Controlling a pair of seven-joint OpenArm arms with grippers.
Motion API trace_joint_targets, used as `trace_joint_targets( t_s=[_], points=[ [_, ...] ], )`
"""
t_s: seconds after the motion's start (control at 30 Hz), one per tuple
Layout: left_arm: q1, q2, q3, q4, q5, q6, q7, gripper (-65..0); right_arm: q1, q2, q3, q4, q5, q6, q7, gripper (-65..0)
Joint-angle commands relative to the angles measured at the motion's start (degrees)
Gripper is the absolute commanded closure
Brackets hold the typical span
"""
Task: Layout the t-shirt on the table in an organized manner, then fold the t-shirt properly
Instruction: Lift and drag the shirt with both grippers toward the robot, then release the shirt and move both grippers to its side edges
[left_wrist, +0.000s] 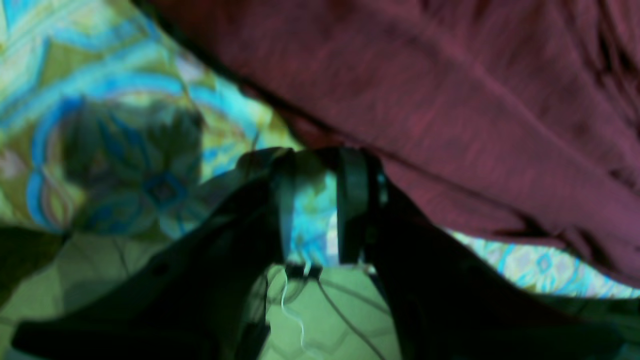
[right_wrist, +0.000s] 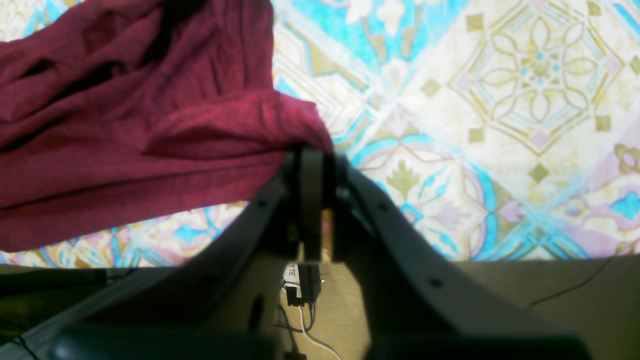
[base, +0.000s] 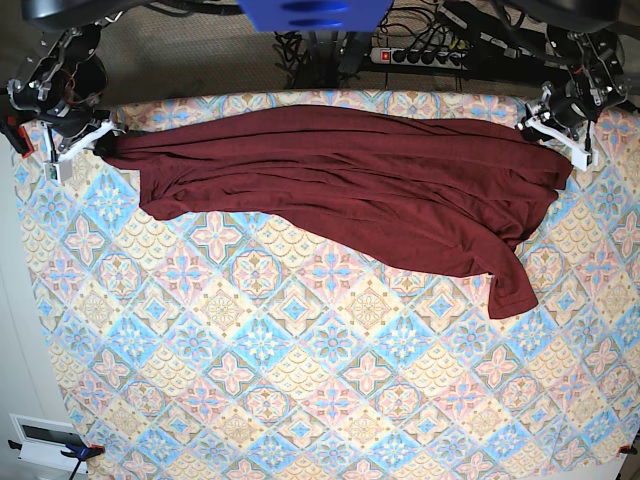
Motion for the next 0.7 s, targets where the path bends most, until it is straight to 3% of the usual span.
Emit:
trace_joint_targets(
  t_s=[0.0,0.13,0.3,0.5,0.67],
  points=[
    [-0.2,-1.9,-0.6,1.0,-0.6,-0.1,-0.3,-15.3,0.1,1.0,0.4,0.7,0.7,-0.2,1.1,-1.3],
    [-0.3,-4.7,-1.2,1.0,-0.6,-0.1,-0.3,-16.4,0.1,1.0,0.4,0.8,0.7,-0.2,1.1,-2.8],
    [-1.1,-7.1,-5.3,0.9,-2.4,-0.4,-0.3,-19.6,0.0,1.0,0.5,1.2,0.7,-0.2,1.1,-9.4],
    [-8.2,-7.4,-5.7,0.8,-4.1,-0.4,-0.3,-23.9,-0.4,1.0,0.6,2.7,0.7,-0.2,1.1,-13.4],
    [-15.6,-5.5,-4.7,0.5,-3.9,-0.1,-0.2,-24.1,-2.0,1.0,0.9,7.4,0.6,-0.2,1.6,-13.7]
  ],
)
